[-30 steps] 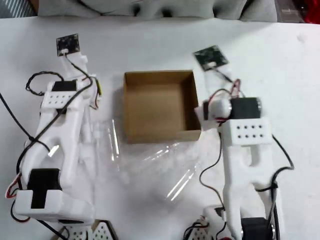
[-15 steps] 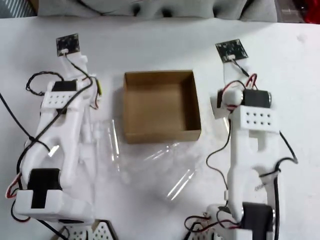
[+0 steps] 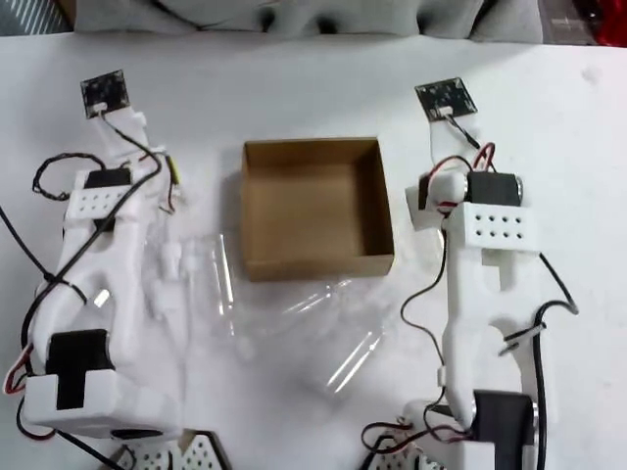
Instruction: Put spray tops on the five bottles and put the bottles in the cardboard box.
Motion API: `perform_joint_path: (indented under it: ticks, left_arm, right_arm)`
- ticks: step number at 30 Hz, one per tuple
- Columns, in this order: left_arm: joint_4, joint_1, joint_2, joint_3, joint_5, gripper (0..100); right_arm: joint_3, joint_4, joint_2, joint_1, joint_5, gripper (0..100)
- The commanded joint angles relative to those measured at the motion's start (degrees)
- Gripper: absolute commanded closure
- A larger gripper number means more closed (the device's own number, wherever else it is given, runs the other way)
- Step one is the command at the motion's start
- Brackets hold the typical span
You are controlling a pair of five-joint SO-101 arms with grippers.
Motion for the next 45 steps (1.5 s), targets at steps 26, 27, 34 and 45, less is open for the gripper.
perform_joint_path:
  ticks: [26, 27, 34, 45]
  left_arm:
    - [-3.9, 0.0, -2.8, -0.2, -0.3, 98]
    - [-3.9, 0.0, -2.8, -0.2, -0.3, 98]
    - [-3.9, 0.0, -2.8, -0.2, -0.3, 98]
    - [-3.9, 0.0, -2.8, -0.3, -0.3, 98]
  right_arm:
    - [-19.4, -2.0, 27.6, 2.2, -9.1, 76.8]
    - [-20.2, -1.1, 28.1, 2.2, -9.1, 76.8]
    - [-25.3, 4.2, 32.9, 2.3, -8.1, 76.8]
    - [-29.7, 6.0, 38.5, 2.3, -5.8, 76.8]
